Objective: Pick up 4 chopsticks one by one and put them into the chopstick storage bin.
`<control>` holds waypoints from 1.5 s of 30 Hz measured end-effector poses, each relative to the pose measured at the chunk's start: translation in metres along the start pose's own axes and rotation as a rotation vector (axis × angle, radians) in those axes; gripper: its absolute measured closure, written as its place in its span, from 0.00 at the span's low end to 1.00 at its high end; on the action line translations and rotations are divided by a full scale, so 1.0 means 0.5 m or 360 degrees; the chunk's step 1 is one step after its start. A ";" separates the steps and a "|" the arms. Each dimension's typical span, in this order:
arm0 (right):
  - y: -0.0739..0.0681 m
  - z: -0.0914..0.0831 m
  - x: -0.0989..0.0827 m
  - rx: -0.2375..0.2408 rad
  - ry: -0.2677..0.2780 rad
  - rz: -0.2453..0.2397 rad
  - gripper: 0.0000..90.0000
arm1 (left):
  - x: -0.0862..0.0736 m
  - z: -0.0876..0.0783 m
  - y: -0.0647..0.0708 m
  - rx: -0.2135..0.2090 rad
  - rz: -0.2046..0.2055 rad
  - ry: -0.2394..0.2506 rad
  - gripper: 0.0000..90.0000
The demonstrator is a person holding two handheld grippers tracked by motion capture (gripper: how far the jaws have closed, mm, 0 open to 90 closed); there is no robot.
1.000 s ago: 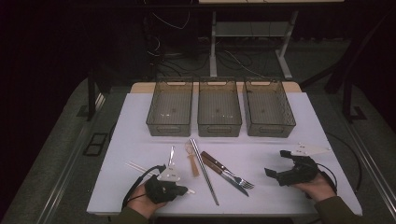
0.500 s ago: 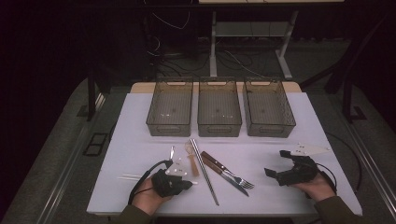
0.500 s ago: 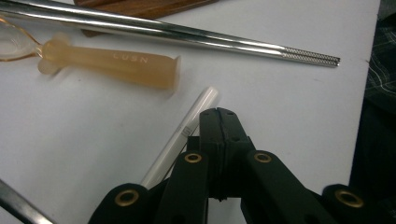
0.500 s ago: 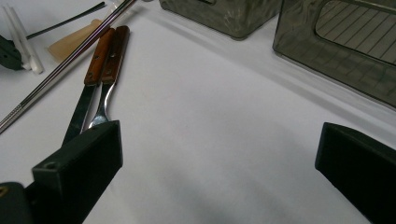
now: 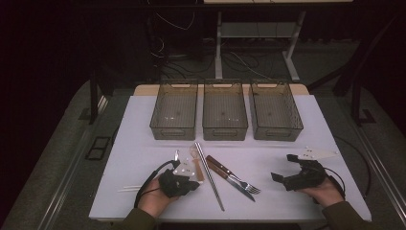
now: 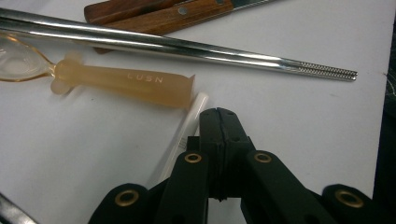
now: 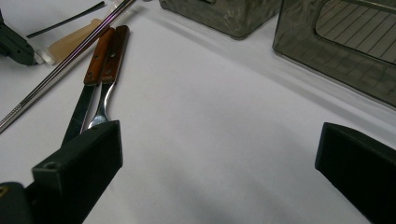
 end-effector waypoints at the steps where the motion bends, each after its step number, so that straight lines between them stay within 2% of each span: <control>1: 0.000 0.000 0.000 0.0000 0.0000 0.0000 0.01 | 0.001 -0.002 0.001 -0.0011 -0.0002 0.0011 1.00; 4: 0.000 -0.001 0.000 0.0000 0.0001 -0.0001 0.01 | 0.009 -0.019 0.001 -0.0053 -0.0001 0.0075 0.99; 9: -0.001 -0.001 0.000 0.0005 -0.0002 -0.0001 0.01 | 0.013 -0.074 -0.032 -0.0021 -0.0032 0.0189 0.92; 12: 0.000 -0.001 0.000 0.0005 0.0000 -0.0002 0.01 | -0.005 -0.105 -0.056 0.0022 -0.0053 0.0226 0.87; 15: 0.001 -0.001 0.000 0.0004 -0.0001 -0.0002 0.01 | -0.041 -0.130 -0.076 0.0078 -0.0064 0.0212 0.86; 17: 0.000 0.000 -0.001 0.0007 -0.0003 -0.0003 0.01 | -0.067 -0.139 -0.086 0.0088 -0.0073 0.0200 0.86; 20: -0.002 0.001 -0.001 0.0008 -0.0007 -0.0005 0.01 | -0.098 -0.140 -0.091 0.0073 -0.0092 0.0167 0.86; 23: -0.002 0.001 -0.001 0.0008 -0.0008 -0.0006 0.01 | -0.110 -0.133 -0.087 0.0057 -0.0092 0.0139 0.86; 24: -0.001 0.001 -0.001 0.0008 -0.0006 -0.0004 0.01 | -0.111 -0.131 -0.084 0.0051 -0.0063 0.0122 0.86; 32: -0.002 0.001 -0.001 0.0011 -0.0007 -0.0006 0.01 | -0.105 -0.118 -0.061 -0.0022 0.0000 0.0127 0.91; 36: -0.002 0.001 -0.001 0.0011 -0.0006 -0.0004 0.01 | -0.105 -0.110 -0.058 -0.0029 0.0030 0.0098 0.91; 43: -0.002 0.001 -0.001 0.0009 -0.0008 -0.0008 0.01 | -0.107 -0.108 -0.063 -0.0013 0.0041 0.0095 0.91; 45: -0.002 0.001 -0.001 0.0011 -0.0005 -0.0004 0.01 | -0.107 -0.107 -0.062 -0.0029 0.0043 0.0096 0.91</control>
Point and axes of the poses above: each handheld gripper's, and its own axes: z roughly forward along the jaws, x roughly out of its top, y roughly to its right, the point moved 9 cm from there along z, roughly forward along the jaws, and after that the axes turned 2 degrees about -x, right-handed, at the moved point
